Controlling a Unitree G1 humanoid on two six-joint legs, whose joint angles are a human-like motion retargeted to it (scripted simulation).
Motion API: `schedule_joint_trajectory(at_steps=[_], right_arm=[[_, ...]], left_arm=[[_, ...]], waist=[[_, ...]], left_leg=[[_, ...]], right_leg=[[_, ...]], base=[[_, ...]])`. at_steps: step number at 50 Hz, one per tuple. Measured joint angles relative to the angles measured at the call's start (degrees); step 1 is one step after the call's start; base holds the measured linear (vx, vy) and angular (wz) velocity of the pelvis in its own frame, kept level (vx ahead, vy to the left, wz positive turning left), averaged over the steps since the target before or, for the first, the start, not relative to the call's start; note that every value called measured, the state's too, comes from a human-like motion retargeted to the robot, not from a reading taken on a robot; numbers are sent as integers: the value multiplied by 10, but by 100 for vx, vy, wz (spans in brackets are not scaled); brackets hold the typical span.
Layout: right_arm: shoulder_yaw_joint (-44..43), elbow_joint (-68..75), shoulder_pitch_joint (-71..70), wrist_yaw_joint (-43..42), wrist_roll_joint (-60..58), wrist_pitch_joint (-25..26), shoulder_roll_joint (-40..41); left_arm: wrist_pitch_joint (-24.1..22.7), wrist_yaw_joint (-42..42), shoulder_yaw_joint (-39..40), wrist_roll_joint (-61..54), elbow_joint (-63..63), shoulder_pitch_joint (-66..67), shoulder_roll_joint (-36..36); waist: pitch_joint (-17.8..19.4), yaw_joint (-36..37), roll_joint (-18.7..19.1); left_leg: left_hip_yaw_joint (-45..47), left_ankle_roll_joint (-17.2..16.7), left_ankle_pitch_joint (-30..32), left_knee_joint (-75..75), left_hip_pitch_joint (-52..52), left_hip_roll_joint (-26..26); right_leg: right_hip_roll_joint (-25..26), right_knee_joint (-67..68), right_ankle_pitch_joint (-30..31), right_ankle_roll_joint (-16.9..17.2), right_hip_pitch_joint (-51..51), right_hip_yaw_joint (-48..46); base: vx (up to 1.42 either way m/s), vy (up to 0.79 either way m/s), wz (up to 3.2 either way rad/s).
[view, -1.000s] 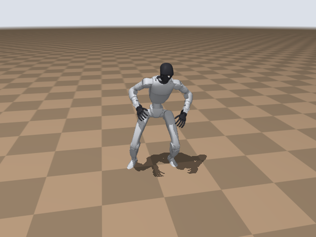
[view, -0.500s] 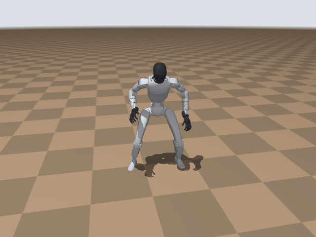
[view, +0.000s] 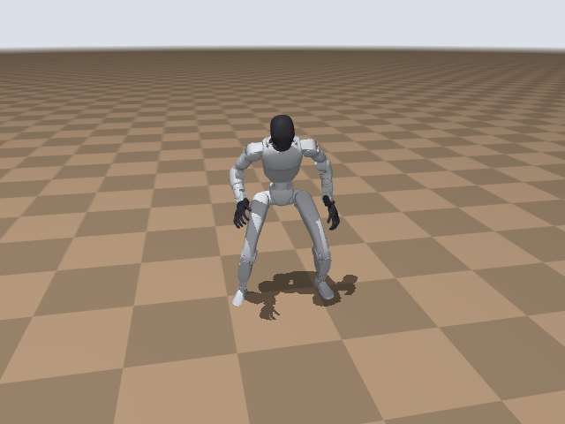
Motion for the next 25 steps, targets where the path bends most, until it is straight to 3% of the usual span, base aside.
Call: schedule_joint_trajectory(at_steps=[2, 5, 7, 10, 12, 14, 17, 18, 20, 23, 25], right_arm=[[-15, 7, 20, -7, -2, 3, 16], [-41, 13, 61, -12, -1, 12, 31], [-53, 18, 84, -12, 5, 16, 34], [-62, 30, 105, -2, 12, 12, 36], [-56, 47, 103, 10, 13, 11, 37], [-44, 70, 90, 15, 17, 13, 35], [-24, 95, 61, 13, 23, 12, 17], [-18, 100, 50, 13, 23, 10, 6], [-13, 103, 30, 15, 19, 8, -13], [-13, 100, 7, 24, 30, -4, -44], [-21, 95, 3, 28, 54, -18, -60]], left_arm=[[-3, 5, -19, -9, 20, -16, 0], [-7, 14, -61, -32, 50, -53, 1], [-4, 17, -78, -47, 59, -78, -2], [-4, 15, -73, -63, 51, -96, -13], [-8, 7, -51, -65, 38, -92, -23], [-9, 3, -23, -58, 19, -78, -29], [-12, 6, 11, -47, -3, -55, -31], [-16, 9, 22, -48, -10, -45, -33], [-21, 18, 48, -50, -27, -26, -38], [-33, 29, 79, -58, -48, -7, -35], [-44, 39, 90, -71, -65, 2, -27]], waist=[[0, -5, 2], [0, -15, 4], [0, -17, 13], [0, -19, 29], [0, -20, 27], [0, -18, 16], [0, -14, 5], [0, -19, 4], [0, -27, 2], [0, -23, -4], [0, -21, -2]], left_leg=[[5, 6, 11, -38, 11, -8], [27, -15, 29, -43, -1, -31], [41, -18, 36, -65, 0, -48], [54, -4, 45, -95, 2, -74], [70, -10, 58, -111, 10, -94], [73, -41, 74, -106, 11, -118], [26, -110, 76, -33, -12, -146], [17, -114, 63, 3, -18, -140], [35, -83, 28, 68, -22, -80], [52, -22, -19, 72, 5, 14], [38, -11, -21, -1, 39, 35]], right_leg=[[-7, -28, 26, -7, 0, 2], [-46, -39, 81, -33, -18, -19], [-61, -1, 57, -51, -35, -49], [-5, 83, -32, -35, -54, -47], [42, 48, -23, 5, -34, -46], [51, -46, 4, 15, 8, -56], [27, -71, 15, -20, 24, -46], [18, -56, 26, -4, 20, -38], [5, -49, 33, 18, 19, -29], [3, -74, 37, 12, 29, -15], [6, -95, 56, 18, 36, -7]], base=[[-9, 53, -14], [-10, 55, 18], [-9, 52, 22], [-7, 42, 25], [-4, 34, 21], [-2, 31, -1], [-1, 34, -11], [1, 37, 9], [1, 37, 0], [-3, 43, -47], [-6, 50, -48]])
